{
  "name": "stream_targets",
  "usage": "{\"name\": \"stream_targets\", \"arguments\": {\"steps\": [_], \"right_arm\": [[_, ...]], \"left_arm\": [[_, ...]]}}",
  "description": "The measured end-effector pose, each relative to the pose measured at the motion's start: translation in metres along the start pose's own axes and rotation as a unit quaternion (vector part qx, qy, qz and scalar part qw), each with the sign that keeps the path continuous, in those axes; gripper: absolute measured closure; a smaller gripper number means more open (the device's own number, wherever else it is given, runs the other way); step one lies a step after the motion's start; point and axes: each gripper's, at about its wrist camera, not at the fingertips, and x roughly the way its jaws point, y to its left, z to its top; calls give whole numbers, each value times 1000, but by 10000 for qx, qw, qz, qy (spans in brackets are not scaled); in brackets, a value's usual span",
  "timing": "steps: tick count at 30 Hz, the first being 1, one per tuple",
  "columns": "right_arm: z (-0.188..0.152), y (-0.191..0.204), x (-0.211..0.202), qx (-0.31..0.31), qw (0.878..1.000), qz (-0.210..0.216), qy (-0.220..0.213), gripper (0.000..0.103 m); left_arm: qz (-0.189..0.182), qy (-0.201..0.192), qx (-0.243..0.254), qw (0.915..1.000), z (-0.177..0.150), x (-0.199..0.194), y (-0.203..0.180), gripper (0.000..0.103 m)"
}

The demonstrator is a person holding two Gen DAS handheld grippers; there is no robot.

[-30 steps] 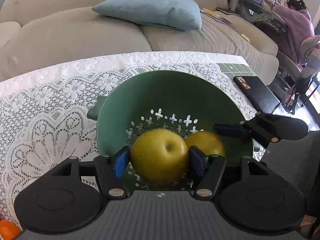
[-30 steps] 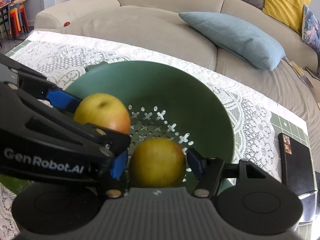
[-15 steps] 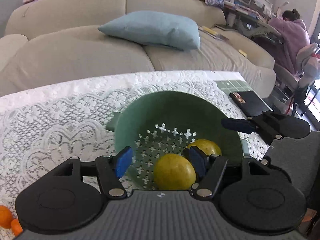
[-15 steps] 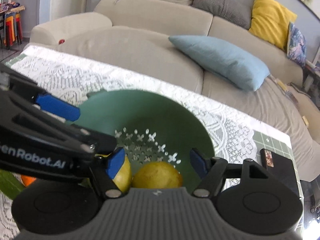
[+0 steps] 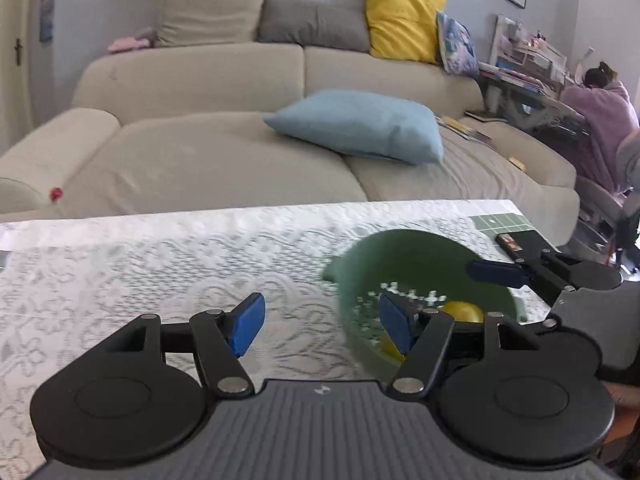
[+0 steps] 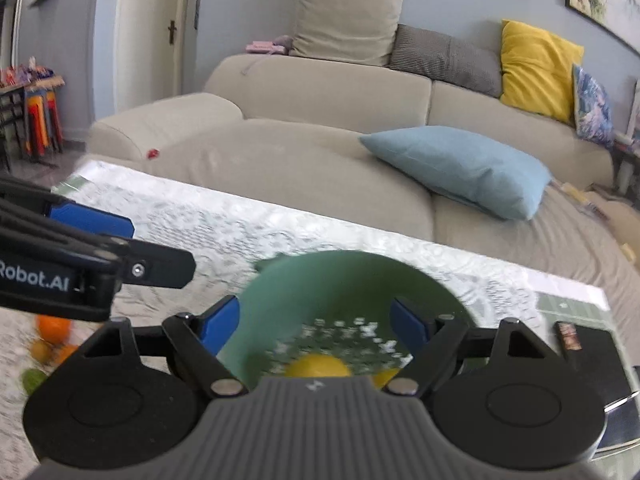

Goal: Organize fruits
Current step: 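Withdraw both tools from the colander toward the remaining tangerines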

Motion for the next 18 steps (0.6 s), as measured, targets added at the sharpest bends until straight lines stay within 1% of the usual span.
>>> {"name": "stream_targets", "arguments": {"steps": [3, 7, 10, 13, 18], "right_arm": [[-1, 10, -2, 133, 9996, 262, -10, 23], [-5, 27, -2, 159, 9984, 544, 6, 23], [-7, 40, 0, 146, 9972, 732, 113, 23], [-10, 51, 0, 140, 9963, 825, 212, 23], [-14, 59, 7, 203, 9923, 1152, 400, 23]], "left_arm": [[121, -54, -18, 9999, -7, -10, 14, 26], [221, 9, -175, 9996, -17, -15, 34, 26], [339, 105, -254, 9990, -28, -18, 50, 26], [409, 193, -344, 9984, -39, -20, 64, 26], [464, 296, -418, 9976, -56, -20, 88, 26]]}}
